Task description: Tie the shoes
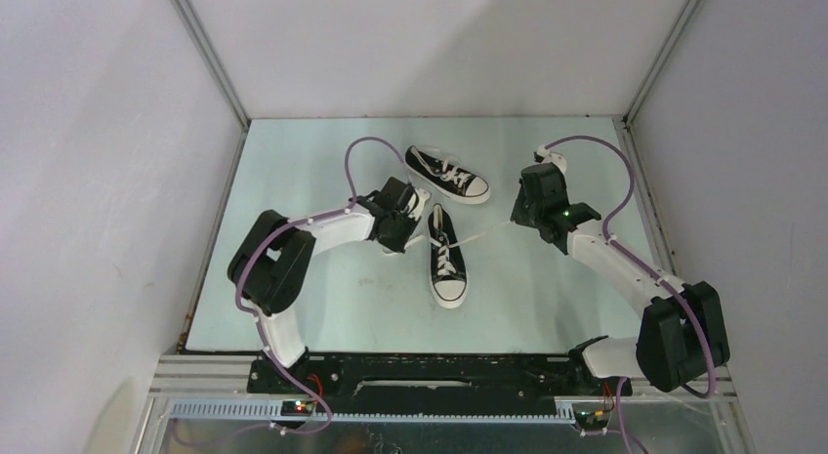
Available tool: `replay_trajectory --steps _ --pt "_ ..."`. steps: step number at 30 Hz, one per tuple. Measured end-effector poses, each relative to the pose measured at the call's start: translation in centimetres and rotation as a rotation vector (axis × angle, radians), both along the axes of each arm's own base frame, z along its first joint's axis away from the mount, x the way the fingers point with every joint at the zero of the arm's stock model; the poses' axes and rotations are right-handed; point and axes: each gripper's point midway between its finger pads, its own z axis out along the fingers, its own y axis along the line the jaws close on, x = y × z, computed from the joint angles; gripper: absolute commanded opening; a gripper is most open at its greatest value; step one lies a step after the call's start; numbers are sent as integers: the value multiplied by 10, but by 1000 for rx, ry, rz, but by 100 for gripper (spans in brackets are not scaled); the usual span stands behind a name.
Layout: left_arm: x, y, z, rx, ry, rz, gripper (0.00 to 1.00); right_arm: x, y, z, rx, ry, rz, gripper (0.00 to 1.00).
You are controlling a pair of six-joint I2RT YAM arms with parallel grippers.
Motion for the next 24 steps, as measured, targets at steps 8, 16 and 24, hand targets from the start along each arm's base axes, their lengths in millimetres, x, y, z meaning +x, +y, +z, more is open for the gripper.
replay_trajectory --steps 8,16,24 --pt "-23 19 11 -18 -14 78 0 -1 -3 -7 -1 4 -8 0" --pt "-33 32 69 -177 -138 250 0 -8 -3 -13 17 -16 7 0" --pt "-60 3 83 -407 -32 253 0 -16 24 3 97 -145 163 0"
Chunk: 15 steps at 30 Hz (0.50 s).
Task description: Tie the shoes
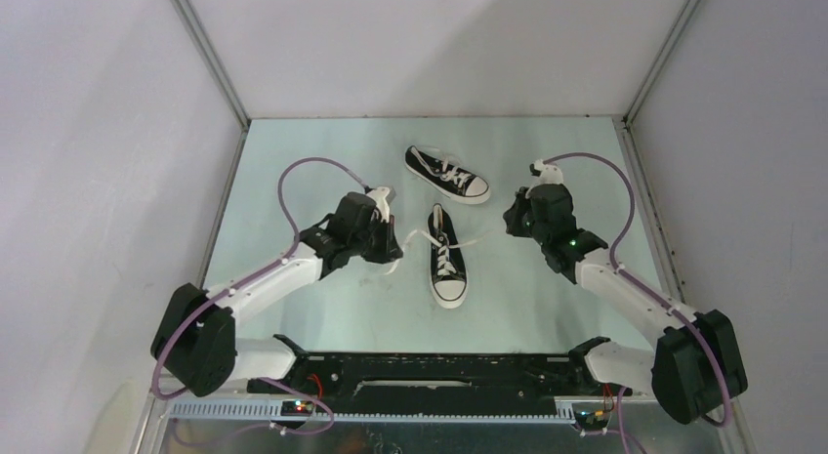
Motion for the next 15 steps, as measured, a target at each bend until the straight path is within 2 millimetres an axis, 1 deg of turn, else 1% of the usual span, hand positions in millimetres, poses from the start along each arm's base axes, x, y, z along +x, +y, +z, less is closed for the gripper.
replay_trajectory --steps 5,8,12,15 --pt "-13 -34 31 -190 17 -37 0 -7 21 23 24 -107 95 0" --pt "-24 -55 43 -267 50 -47 0 -5 27 34 42 -150 114 0" --pt "-37 -86 55 -380 109 -36 0 -5 29 36 47 -162 130 0" --pt "-37 -107 59 -446 133 -23 0 -6 31 36 47 -165 143 0"
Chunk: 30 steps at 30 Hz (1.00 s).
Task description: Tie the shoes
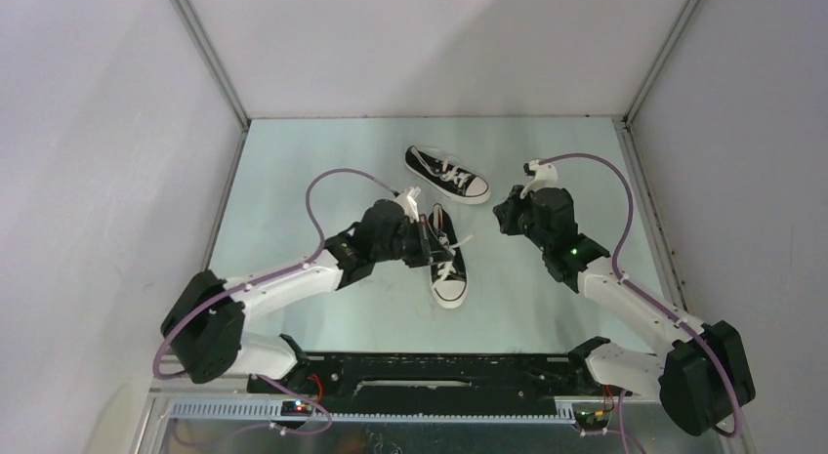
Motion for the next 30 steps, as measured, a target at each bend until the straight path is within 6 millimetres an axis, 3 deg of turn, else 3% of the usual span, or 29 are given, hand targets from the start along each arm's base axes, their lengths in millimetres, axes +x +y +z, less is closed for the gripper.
replay_trajectory --steps 5,10,14,16,17,18,19,21,23,27,30 --pt "10 -28 -2 -46 46 29 0 -1 0 0 4 -4 8 0" --pt "38 -61 14 -97 11 81 0 -1 -1 -1 10 -1 13 0" --pt "60 -72 11 -80 -16 137 0 0 -2 0 13 -3 12 0" --pt "70 -76 8 -64 -23 164 7 1 -3 0 13 -3 8 0" --pt "74 -77 5 -54 -28 173 20 1 -4 0 14 -3 6 0" --pt "76 -77 3 -44 -32 181 27 1 -4 -1 14 -2 5 0" --pt "78 -76 1 -28 -40 183 40 2 -5 -1 14 -1 2 0" --pt "78 -72 -4 12 -46 179 51 3 -7 -1 19 3 0 0" --pt "78 -66 -11 66 -58 175 57 3 -7 -2 26 7 3 0" --pt "70 -44 -27 192 -76 160 57 4 -3 -2 36 9 24 0" --pt "63 -26 -25 267 -113 125 58 2 1 -4 40 15 47 0"
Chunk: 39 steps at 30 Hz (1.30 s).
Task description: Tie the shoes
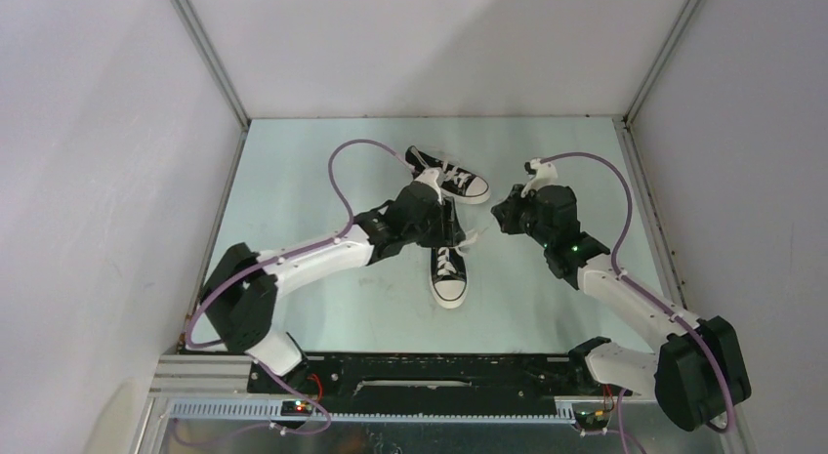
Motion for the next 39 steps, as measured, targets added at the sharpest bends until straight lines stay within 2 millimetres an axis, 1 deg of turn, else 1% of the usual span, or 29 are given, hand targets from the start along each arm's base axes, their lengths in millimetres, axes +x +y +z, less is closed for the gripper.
replay_trajectory --steps 4,7,11,14,16,20,23,27,30,34,36,39 --pt "-4 22 14 73 -59 -58 56 -1 4 -4 -2 13 18 0" --pt "0 35 18 93 -76 -92 55 0 4 -13 -17 36 13 0" --pt "6 48 14 127 -84 -119 53 1 2 -32 -49 94 3 0" --pt "7 54 6 179 -97 -164 51 0 1 -41 -64 122 -2 0" --pt "8 52 -1 215 -101 -210 50 0 0 -43 -69 128 0 0" --pt "15 40 -17 268 -118 -328 51 -1 2 -42 -68 129 11 0" --pt "15 36 -28 296 -129 -408 51 -1 6 -42 -64 129 27 0" --pt "13 34 -32 313 -140 -475 51 2 5 -46 -78 146 13 0" --pt "16 30 -31 310 -157 -494 50 12 -3 -52 -112 175 -50 0" --pt "16 24 -29 281 -174 -505 48 27 -22 -66 -142 237 -160 0" --pt "16 25 -30 281 -175 -503 48 34 -32 -76 -163 282 -211 0" --pt "18 24 -33 280 -189 -495 48 48 -39 -82 -188 318 -275 0"
